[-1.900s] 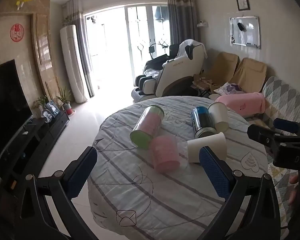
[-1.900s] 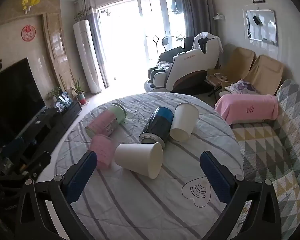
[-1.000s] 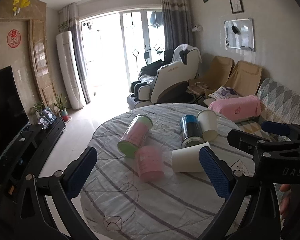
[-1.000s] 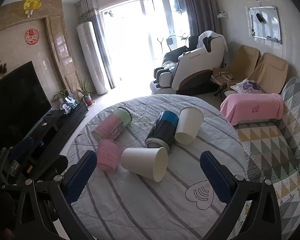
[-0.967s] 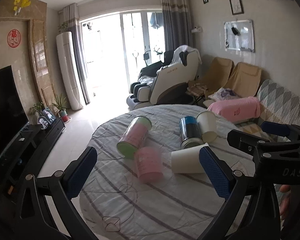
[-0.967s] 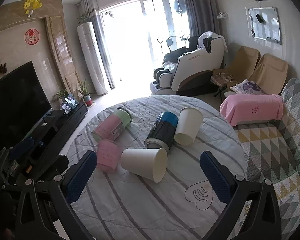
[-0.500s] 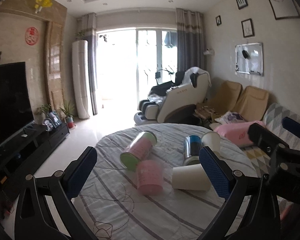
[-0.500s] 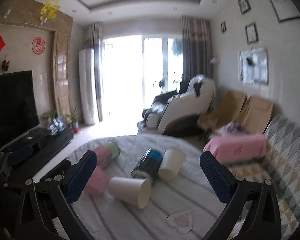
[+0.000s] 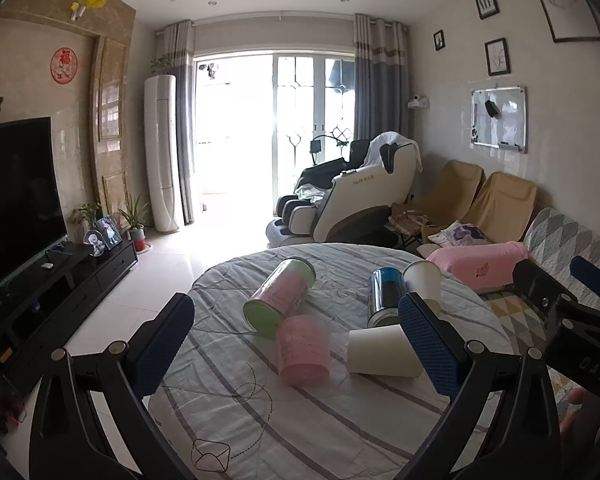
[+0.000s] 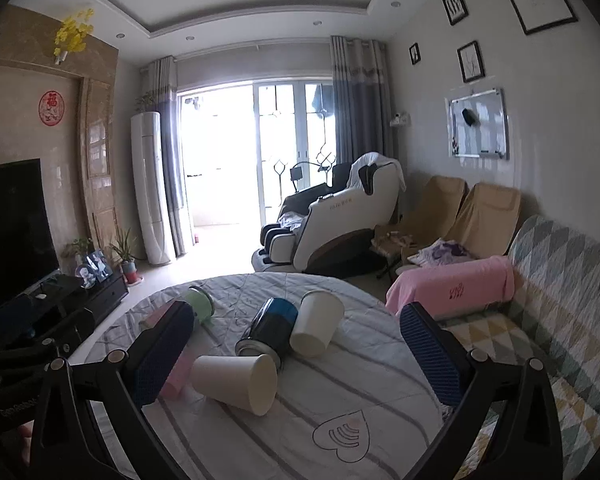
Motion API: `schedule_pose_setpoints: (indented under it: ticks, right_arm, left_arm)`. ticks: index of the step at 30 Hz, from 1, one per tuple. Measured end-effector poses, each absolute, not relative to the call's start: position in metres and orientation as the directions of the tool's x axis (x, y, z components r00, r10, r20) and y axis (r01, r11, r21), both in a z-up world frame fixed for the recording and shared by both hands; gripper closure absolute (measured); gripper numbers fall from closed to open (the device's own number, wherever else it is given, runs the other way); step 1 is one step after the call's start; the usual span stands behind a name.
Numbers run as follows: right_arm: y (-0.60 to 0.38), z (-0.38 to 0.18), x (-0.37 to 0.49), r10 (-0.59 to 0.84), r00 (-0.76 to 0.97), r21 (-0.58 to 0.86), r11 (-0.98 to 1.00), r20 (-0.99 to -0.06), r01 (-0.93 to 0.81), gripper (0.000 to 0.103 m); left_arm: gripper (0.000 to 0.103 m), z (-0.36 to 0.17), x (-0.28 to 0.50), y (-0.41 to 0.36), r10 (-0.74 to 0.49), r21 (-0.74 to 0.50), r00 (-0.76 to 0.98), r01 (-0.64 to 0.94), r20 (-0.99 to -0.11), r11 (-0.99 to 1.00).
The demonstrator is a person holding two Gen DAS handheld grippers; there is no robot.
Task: Flip cup upright
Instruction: 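Move both tools toward the cans lying on the table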
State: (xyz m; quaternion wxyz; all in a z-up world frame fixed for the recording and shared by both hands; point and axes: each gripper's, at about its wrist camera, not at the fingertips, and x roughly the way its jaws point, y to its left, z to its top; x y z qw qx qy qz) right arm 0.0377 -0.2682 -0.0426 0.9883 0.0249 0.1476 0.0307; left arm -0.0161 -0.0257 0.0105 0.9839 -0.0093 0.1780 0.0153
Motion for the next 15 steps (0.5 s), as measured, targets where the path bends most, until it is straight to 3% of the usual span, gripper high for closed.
schedule_pose_setpoints:
  ticks: [15]
  right_arm:
    - [-0.2595,-0.0502,0.0419,0.102,0.944,0.049,0.995,-0.314,-0.092,0.000]
  left_arm:
    - [0.000,0.0071,-0.0130,-0.0266,0.026,0.000,0.928,-0.027,-0.372,1.000]
